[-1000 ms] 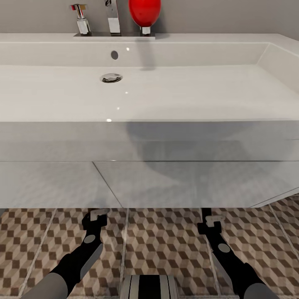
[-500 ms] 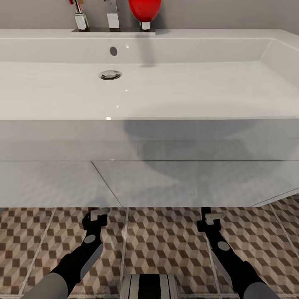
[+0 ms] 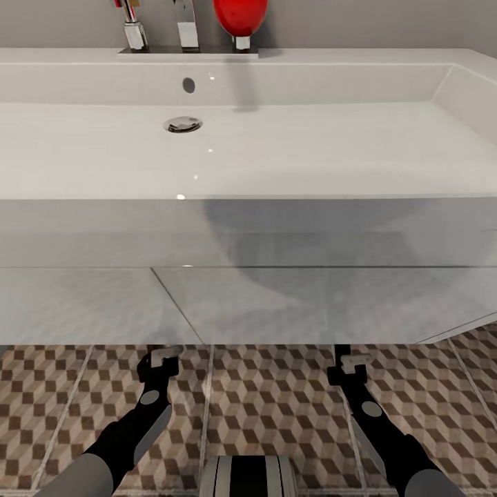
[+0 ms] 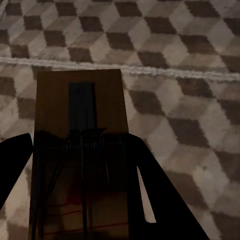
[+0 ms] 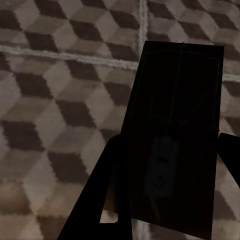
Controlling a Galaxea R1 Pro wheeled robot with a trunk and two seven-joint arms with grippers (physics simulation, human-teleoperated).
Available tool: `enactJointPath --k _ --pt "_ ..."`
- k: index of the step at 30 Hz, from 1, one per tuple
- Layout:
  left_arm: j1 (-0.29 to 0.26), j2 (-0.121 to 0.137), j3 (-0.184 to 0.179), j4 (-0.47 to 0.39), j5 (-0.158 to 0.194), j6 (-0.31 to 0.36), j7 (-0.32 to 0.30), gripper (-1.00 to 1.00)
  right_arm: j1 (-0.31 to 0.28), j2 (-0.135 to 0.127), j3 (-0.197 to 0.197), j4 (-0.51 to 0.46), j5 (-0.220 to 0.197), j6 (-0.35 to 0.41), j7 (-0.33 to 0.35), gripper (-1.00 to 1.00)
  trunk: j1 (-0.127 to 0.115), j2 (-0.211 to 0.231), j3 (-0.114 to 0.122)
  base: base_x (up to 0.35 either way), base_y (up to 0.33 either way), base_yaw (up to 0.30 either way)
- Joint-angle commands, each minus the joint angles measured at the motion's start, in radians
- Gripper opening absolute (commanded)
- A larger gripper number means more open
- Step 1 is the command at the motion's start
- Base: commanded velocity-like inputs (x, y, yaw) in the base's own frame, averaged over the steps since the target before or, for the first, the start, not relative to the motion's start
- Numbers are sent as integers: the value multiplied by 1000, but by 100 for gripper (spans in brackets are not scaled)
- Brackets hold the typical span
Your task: Take the four mousetraps from the cabinet in the bathroom and place them on the bathroom floor. Make sure all four end up on the same floor surface, and ensure that at least two of them are either under or directly next to the same bathroom sink.
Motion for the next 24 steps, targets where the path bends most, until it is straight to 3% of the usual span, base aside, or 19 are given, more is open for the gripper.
enactJointPath --k 1,10,24 --pt "-1 1 -8 0 10 -6 8 -100 -1 -2 8 1 -11 -4 -8 -100 0 0 -1 0 0 0" --pt "-1 1 -10 0 11 -7 7 -100 -1 -2 9 1 -11 -6 -8 -100 3 -2 -28 0 0 0" --pt "-1 1 -9 0 12 -8 7 -100 -1 -2 9 1 -10 -4 -8 -100 3 -2 -28 0 0 0"
